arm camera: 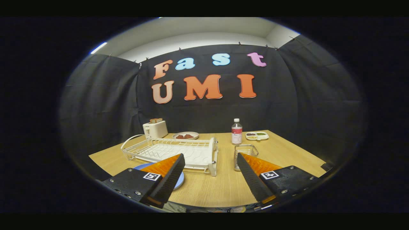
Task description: Take the plate from the dish rack, then take the spoon from the basket and place it into the plate.
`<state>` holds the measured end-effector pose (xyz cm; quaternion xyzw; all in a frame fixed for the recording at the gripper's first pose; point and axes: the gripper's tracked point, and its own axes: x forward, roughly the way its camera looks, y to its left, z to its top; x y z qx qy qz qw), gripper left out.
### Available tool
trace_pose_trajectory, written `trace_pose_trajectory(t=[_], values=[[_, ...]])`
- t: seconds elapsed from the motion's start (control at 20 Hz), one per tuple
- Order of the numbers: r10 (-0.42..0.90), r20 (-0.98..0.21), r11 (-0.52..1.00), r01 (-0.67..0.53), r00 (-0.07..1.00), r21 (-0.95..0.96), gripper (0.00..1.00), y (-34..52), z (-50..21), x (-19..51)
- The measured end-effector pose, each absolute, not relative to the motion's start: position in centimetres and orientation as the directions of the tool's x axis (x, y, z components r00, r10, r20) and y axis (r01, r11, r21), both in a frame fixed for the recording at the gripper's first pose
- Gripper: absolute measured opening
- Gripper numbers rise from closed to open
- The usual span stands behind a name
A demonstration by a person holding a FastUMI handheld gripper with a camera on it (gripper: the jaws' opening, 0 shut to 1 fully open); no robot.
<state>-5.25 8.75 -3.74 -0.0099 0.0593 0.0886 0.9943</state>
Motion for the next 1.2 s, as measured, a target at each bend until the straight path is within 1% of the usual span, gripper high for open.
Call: trace_pose_trajectory(t=[0.15, 0.35, 1.2], values=[[0.128, -0.105, 0.991, -0.133, 0.986, -0.034, 0.98, 6.7, -2.6, -5.0], [0.104, -0.088, 0.993, -0.109, 0.991, -0.047, 0.98, 5.9, -1.9, -4.9], [0.099, -0.072, 0.994, -0.103, 0.992, -0.048, 0.98, 5.7, -1.7, -5.0]])
